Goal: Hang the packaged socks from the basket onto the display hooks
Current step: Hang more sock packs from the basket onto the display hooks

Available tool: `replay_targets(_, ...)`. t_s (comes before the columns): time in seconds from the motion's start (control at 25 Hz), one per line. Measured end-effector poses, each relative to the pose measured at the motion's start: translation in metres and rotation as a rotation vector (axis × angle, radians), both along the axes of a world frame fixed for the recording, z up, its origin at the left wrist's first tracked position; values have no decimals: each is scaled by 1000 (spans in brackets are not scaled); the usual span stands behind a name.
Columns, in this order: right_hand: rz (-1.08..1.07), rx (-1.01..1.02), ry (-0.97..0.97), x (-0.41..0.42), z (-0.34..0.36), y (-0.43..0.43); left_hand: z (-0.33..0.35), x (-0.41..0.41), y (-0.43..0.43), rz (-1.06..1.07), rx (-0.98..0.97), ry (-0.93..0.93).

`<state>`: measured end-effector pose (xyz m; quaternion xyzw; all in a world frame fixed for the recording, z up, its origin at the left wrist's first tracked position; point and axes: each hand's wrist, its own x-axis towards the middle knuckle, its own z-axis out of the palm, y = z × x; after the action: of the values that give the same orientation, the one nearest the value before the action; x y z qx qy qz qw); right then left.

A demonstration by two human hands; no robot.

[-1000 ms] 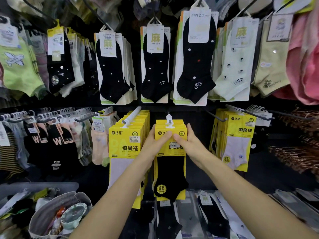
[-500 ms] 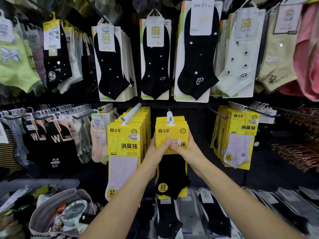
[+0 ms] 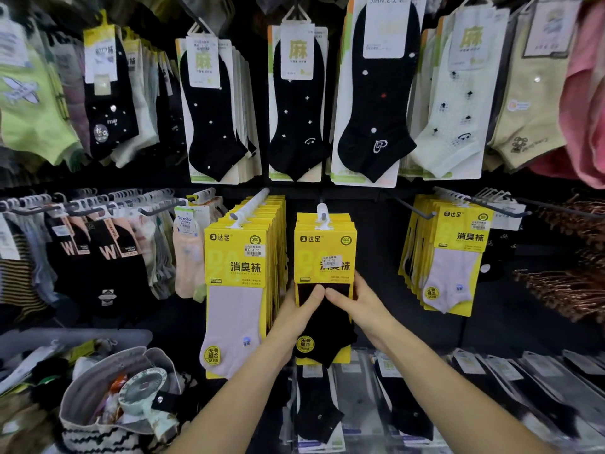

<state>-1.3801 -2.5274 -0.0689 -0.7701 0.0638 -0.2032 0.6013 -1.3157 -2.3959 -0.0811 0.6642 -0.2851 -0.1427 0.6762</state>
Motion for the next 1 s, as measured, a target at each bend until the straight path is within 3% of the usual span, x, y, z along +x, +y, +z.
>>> replay_targets(0.28,12,57,36,-26,-21,3,-14,-19,10,34,56,4)
replay_targets(0.52,-6,121,343,-112,-140,16,-120,-89,55,43,281,257)
replay_targets(0.64,12,135,533,-159,-214,31,-188,-136,83,22,423,294)
replay_targets(0.76,1,-17,715,-199,-262,36,-238,-170,107,91,542,371)
replay_targets(0.84,-62,-148,742,-220,-275,26,-257,-186,116,103,608,379)
replay_targets(1.0,-452,-193,575,-253,-271,1,-278,-210,99,-19,674,368)
